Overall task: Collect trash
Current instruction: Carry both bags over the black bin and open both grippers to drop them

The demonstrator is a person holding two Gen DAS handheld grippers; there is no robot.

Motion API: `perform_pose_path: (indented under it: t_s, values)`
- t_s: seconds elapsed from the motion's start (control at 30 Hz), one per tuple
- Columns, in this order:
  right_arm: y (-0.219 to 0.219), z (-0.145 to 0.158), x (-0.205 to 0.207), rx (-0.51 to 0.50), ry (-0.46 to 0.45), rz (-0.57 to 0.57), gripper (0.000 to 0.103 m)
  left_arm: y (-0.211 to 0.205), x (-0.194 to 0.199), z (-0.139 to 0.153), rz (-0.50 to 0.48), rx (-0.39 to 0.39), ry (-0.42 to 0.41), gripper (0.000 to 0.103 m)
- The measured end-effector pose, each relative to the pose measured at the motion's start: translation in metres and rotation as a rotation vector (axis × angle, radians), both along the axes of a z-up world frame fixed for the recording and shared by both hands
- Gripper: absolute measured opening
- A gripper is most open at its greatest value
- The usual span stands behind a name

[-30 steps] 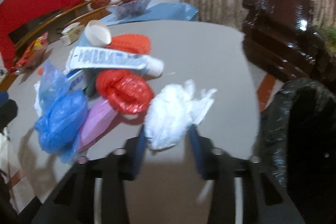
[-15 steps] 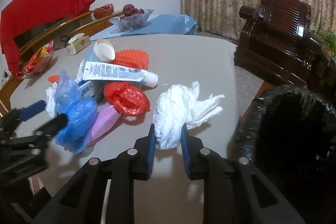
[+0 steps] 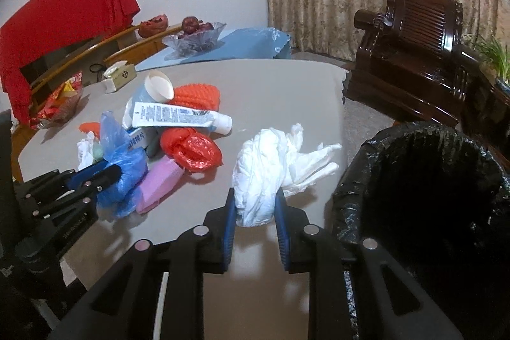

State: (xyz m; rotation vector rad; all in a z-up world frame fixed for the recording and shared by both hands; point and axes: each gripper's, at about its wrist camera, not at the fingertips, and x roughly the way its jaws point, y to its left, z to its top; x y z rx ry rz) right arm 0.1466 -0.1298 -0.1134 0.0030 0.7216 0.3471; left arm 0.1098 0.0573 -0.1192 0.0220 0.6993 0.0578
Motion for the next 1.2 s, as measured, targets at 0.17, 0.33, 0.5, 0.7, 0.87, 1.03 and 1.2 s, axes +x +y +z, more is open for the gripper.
perform_pose_path:
  t_s: [0.17,0.33,0.5,0.7,0.87,1.03,1.2]
  values:
    - [-0.008,0.015,-0.009,0.02,-0.042,-0.015,0.023,0.0,-0.016,0.026,0.0,-0.016,-0.072,0.011]
    - [-0.019,0.029,-0.019,0.039,-0.076,-0.034,0.023,-0.007,-0.029,0.051,-0.009,-0.028,-0.132,0.008]
    - [-0.036,0.043,-0.031,0.045,-0.112,-0.065,0.023,-0.024,-0.039,0.075,-0.052,-0.051,-0.189,0.007]
    - [-0.068,0.057,-0.044,0.044,-0.149,-0.142,0.023,-0.052,-0.045,0.098,-0.13,-0.096,-0.238,0.007]
    - [-0.1,0.062,-0.054,0.024,-0.165,-0.219,0.023,-0.087,-0.043,0.105,-0.224,-0.133,-0.243,0.007]
    - [-0.137,0.059,-0.062,0.001,-0.152,-0.306,0.023,-0.132,-0.031,0.096,-0.335,-0.163,-0.209,0.007]
    - [-0.17,0.05,-0.065,-0.017,-0.124,-0.376,0.023,-0.177,-0.011,0.082,-0.428,-0.204,-0.148,0.006]
